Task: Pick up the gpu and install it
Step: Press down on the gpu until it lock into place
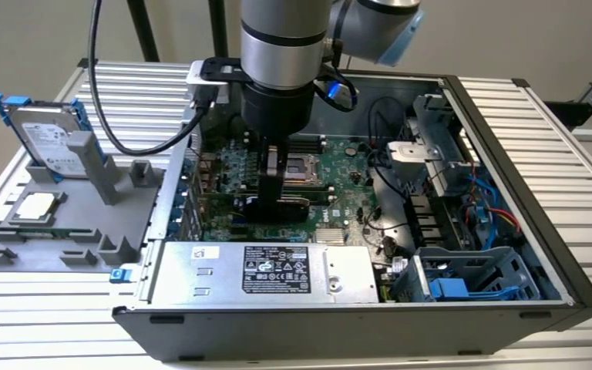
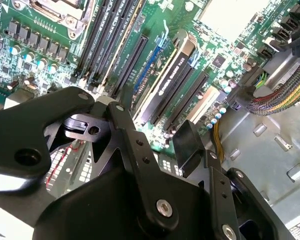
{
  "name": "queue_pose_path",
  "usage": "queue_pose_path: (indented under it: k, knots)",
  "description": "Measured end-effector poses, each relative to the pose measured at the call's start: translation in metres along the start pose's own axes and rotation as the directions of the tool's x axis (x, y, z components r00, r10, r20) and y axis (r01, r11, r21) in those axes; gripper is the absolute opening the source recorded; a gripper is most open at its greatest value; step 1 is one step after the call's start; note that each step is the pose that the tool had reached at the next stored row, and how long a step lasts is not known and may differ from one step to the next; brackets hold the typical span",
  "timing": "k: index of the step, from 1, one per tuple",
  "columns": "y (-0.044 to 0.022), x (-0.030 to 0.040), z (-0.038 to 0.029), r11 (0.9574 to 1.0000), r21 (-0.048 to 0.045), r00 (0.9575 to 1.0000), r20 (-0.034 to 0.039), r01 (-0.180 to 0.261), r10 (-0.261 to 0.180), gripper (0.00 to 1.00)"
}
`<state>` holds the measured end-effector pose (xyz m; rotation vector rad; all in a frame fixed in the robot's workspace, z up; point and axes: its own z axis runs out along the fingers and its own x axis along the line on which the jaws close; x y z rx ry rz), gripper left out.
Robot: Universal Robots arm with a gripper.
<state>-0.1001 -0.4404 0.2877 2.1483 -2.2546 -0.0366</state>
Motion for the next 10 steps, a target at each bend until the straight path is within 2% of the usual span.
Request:
queue_pose_path:
  k: [1, 10]
  knots:
    - [0.0, 0.0, 0.0, 1.0, 0.0, 1.0, 0.0, 0.0, 0.0, 0.0]
    - [0.0, 0.0, -0.0003, 1.0, -0.0001, 1.0, 0.0, 0.0, 0.0, 0.0]
